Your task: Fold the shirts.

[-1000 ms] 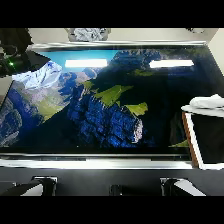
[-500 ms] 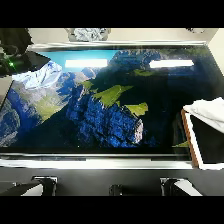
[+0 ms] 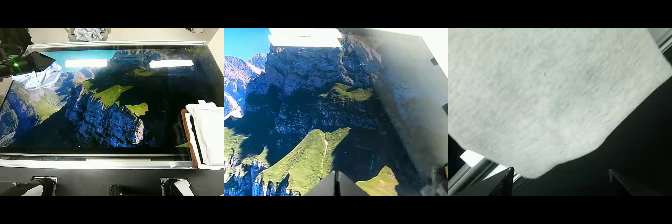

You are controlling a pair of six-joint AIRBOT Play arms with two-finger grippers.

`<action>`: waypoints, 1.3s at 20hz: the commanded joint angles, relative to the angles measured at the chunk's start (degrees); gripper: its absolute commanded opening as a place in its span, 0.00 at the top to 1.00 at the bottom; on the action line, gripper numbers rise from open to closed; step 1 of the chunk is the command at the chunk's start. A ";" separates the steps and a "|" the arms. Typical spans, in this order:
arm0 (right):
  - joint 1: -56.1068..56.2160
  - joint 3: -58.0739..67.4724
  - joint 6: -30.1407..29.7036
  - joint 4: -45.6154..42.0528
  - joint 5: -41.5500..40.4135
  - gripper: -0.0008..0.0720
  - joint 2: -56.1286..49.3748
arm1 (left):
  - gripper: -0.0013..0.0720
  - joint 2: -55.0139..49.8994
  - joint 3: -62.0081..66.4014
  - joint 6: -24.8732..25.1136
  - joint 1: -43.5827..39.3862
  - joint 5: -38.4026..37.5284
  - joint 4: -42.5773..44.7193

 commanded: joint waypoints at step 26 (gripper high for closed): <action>69.02 22.60 -0.02 1.29 -3.85 0.18 -24.33 | 0.08 3.58 -20.20 -22.75 -6.64 -12.94 41.55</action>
